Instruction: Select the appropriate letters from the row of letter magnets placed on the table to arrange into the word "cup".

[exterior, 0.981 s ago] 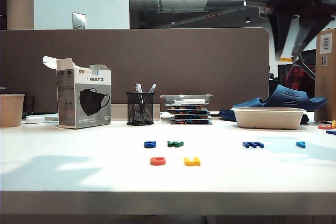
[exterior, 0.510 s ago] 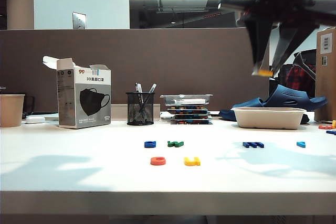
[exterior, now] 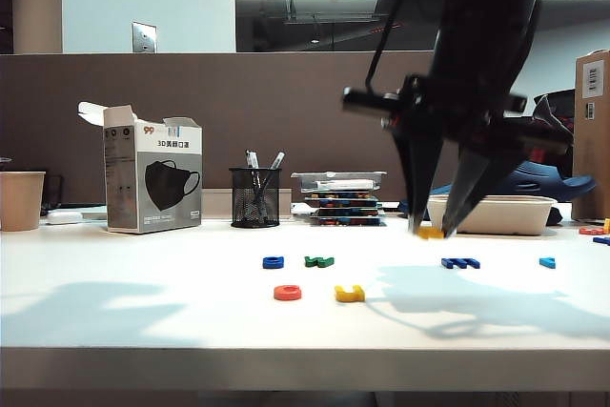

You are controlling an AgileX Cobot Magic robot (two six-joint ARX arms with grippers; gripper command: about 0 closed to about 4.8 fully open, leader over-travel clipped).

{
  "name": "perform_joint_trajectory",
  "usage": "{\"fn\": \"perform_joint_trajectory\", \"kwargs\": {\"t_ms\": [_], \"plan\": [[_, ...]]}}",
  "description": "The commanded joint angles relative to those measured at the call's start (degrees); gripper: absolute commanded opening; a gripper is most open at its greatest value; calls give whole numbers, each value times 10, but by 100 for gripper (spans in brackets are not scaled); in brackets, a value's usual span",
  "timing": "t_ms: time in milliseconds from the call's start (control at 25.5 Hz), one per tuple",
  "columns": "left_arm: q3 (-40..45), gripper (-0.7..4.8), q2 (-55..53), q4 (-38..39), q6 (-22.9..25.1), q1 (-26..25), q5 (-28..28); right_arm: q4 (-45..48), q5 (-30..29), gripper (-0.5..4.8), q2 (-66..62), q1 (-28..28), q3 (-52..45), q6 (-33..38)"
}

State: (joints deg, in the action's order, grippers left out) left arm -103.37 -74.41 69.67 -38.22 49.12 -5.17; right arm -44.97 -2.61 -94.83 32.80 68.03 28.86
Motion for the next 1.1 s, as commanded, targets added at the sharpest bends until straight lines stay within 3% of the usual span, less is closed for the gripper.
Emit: {"fn": "perform_joint_trajectory", "kwargs": {"t_ms": [39, 863, 1099], "plan": [[-3, -5, 2, -3, 3, 0, -2, 22, 2, 116, -23, 0, -1, 1], [-3, -5, 2, -3, 2, 0, -2, 42, -23, 116, -110, 7, -2, 1], [-3, -5, 2, -3, 3, 0, -2, 11, -22, 117, -110, 7, -1, 1]]}}
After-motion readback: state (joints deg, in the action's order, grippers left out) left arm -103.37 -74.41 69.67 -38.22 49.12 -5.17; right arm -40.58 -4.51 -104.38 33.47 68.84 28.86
